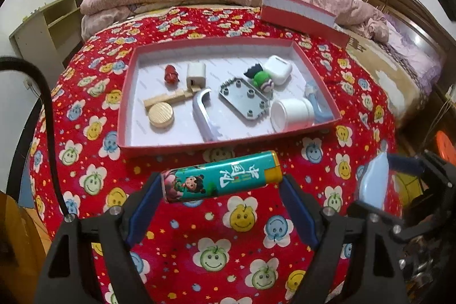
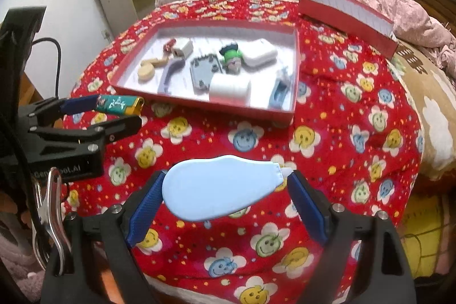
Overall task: Organize rigid objects
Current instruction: 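Carry the green tube and blue paddle over the tray with both tools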
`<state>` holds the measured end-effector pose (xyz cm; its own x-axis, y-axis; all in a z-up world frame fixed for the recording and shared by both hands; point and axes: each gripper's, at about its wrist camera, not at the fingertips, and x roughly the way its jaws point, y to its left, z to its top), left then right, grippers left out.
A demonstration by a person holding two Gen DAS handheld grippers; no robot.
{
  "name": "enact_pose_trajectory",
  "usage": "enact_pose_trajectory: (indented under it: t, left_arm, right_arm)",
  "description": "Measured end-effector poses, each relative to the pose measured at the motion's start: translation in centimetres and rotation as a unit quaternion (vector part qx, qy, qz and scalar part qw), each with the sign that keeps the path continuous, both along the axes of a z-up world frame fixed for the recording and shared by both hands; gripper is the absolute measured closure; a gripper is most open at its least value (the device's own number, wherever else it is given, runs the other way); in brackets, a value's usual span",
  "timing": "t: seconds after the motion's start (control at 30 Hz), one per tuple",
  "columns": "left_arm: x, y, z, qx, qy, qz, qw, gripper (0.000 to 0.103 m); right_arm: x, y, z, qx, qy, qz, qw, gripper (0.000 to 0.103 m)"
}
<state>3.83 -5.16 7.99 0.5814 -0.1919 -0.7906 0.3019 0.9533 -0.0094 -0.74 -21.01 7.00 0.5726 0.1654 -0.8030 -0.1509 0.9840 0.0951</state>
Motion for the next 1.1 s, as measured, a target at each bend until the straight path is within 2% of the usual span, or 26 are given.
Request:
enact_pose_trajectory:
  t: [0.6, 1.1]
  left_arm:
    - [0.9, 0.3, 1.6, 0.001, -0.018, 0.004, 0.9998, 0.018]
    - [4.6, 0.7, 2.0, 0.01, -0.023, 0.02, 0.9995, 0.018]
  right_arm:
    - [1.9, 0.1, 2.1, 0.01, -0.015, 0.005, 1.0, 0.016]
    - [5.8, 0.0, 2.9, 0.029, -0.02, 0.005, 0.999, 0.016]
